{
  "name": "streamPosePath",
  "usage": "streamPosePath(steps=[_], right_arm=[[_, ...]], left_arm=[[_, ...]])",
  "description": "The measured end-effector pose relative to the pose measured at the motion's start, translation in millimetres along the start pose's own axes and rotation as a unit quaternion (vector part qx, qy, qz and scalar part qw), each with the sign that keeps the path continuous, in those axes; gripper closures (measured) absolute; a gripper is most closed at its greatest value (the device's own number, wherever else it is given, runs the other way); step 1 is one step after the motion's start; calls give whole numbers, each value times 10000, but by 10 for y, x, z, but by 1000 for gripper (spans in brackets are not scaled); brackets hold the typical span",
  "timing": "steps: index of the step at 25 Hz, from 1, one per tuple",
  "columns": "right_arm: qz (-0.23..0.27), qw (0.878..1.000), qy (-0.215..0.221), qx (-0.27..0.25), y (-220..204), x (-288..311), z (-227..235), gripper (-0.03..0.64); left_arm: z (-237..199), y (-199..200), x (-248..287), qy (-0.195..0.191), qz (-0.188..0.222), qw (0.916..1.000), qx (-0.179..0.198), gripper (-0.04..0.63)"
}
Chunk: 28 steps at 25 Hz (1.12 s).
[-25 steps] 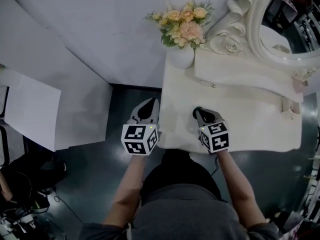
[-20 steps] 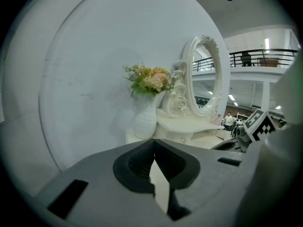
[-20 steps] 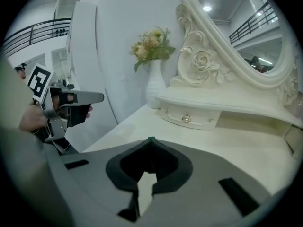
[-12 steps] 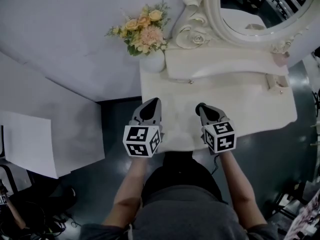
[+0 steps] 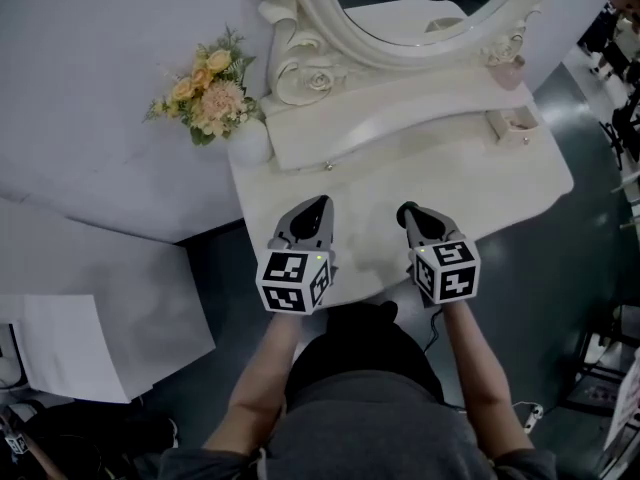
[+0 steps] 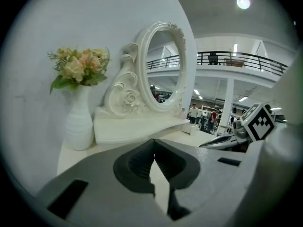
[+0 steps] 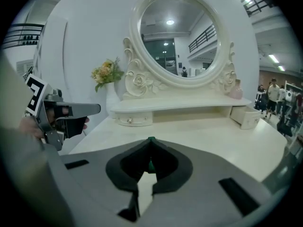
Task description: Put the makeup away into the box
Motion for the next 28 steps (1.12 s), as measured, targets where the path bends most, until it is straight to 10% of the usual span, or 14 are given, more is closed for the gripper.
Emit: streamPosePath(steps=[28], right_arm=[[482,9817,-1557,986,-643,-1465,1590,611]], left_arm=[[1893,10,1030,-1508,-215,9859,691,589]])
Point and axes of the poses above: the fingertips, and each gripper's own axes: x forward along the fingers, z to its right, y out of its top, the point moved 8 cm from there along -x, backward along the fingers
